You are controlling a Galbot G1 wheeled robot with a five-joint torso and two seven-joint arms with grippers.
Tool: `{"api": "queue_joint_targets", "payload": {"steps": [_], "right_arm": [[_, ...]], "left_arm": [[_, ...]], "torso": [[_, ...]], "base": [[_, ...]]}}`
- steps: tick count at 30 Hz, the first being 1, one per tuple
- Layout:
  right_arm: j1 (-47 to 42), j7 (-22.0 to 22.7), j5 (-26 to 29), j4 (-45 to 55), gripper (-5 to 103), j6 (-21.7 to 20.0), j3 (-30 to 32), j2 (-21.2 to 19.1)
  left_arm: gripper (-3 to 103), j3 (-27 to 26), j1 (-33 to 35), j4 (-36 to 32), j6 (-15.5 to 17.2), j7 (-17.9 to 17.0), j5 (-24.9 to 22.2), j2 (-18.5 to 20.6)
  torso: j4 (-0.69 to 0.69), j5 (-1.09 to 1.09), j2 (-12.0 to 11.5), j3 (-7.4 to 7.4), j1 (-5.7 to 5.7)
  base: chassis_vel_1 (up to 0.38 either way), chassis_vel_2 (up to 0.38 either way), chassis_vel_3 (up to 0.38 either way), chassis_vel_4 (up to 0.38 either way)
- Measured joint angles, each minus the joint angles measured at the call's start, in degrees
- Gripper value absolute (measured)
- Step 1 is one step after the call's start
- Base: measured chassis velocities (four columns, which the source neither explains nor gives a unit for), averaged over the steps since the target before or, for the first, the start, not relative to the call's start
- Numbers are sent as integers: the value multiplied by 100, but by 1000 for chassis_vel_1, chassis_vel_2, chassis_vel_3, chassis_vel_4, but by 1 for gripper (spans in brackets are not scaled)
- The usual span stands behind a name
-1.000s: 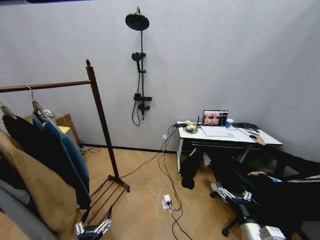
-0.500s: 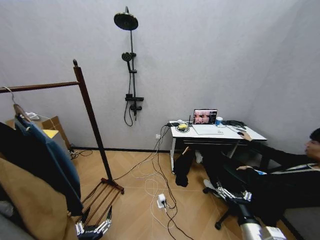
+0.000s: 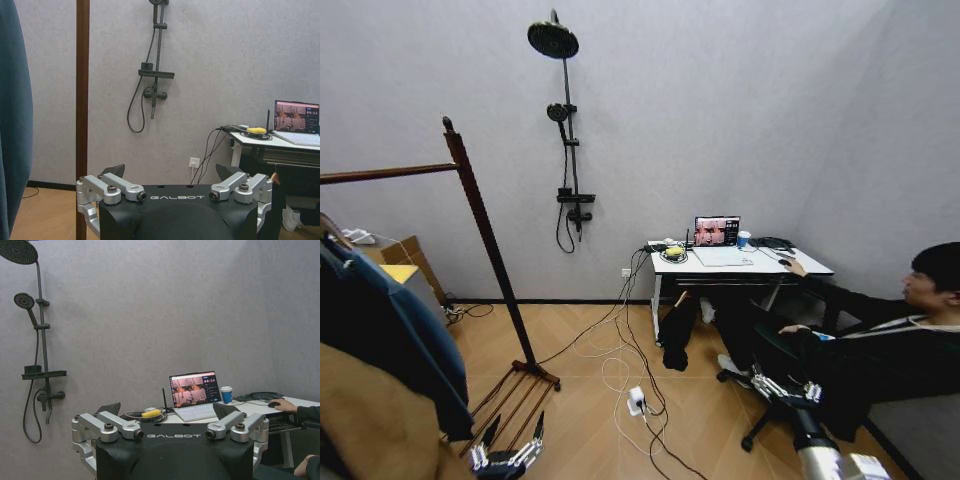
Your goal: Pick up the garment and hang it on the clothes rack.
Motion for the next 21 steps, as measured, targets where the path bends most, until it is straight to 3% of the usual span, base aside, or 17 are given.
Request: {"api": "queue_joint_targets", "payload": {"steps": [8,21], "right_arm": [[17,0,6,-31,100,-1,0,-8],[0,0,-20,-104,100,119,-5,30]], "left_arm": [[100,0,0,0,0,0,0,0],[100,0,0,0,0,-1,0,0]], "torso": [[0,0,-3,-3,-4],[-2,-1,-5,-7,-10]], "base": [[141,-123,-131,130],[259,-262,-252,259]]}}
